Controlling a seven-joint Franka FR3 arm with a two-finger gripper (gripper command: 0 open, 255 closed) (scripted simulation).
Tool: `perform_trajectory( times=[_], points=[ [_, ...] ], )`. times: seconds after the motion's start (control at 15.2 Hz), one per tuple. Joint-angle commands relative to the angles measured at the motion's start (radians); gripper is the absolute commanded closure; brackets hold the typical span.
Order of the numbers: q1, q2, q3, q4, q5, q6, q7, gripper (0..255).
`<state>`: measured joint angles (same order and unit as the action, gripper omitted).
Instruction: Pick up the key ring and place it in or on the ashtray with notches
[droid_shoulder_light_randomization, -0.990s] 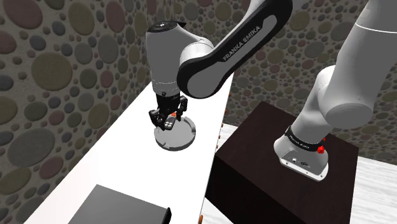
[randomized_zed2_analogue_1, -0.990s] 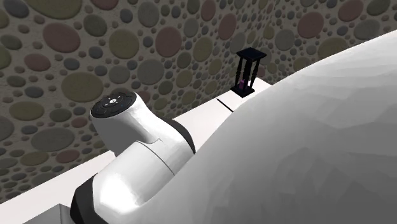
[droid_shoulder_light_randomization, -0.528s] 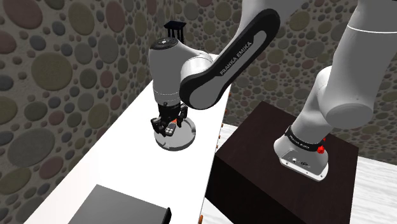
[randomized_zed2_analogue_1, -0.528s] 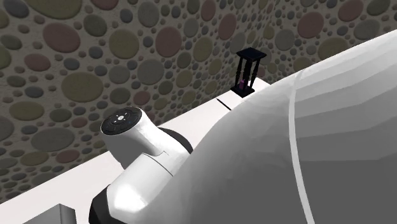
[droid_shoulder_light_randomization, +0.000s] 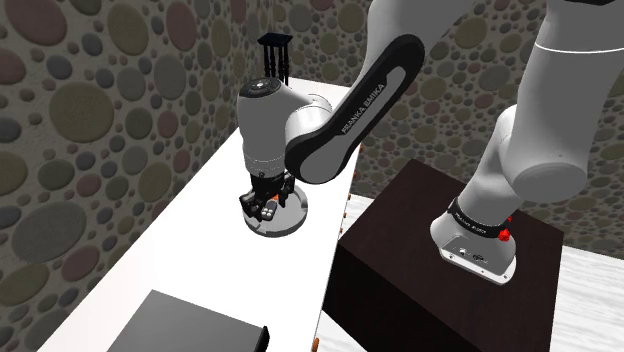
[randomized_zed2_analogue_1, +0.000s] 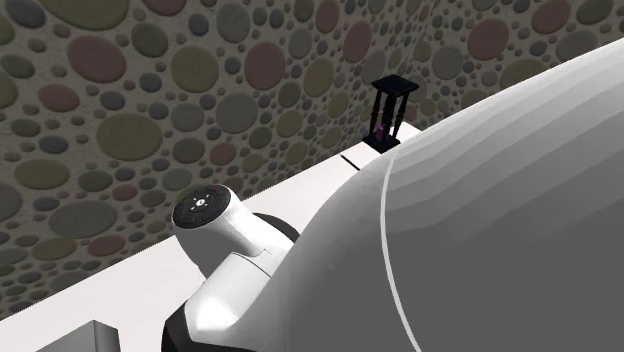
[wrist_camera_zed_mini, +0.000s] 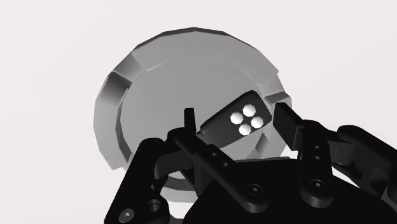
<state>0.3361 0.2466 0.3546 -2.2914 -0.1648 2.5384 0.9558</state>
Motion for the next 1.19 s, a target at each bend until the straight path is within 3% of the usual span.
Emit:
perform_trajectory(
  times=[0.0,0.2,0.26,0.59,0.86,1.12],
  points=[
    [0.001,0.001,0.0,0.0,-0.001,0.002,0.001,255],
    [0.001,0.001,0.0,0.0,-0.001,0.002,0.001,255],
    [0.001,0.001,0.0,0.0,-0.001,0.002,0.001,0],
    [0.001,0.001,0.0,0.0,-0.001,0.002,0.001,0],
    [-0.019,-0.107,0.028,0.014,0.072,-0.111,-0.05,0],
    [-0.018,-0.107,0.027,0.014,0.072,-0.111,-0.05,0]
  ],
)
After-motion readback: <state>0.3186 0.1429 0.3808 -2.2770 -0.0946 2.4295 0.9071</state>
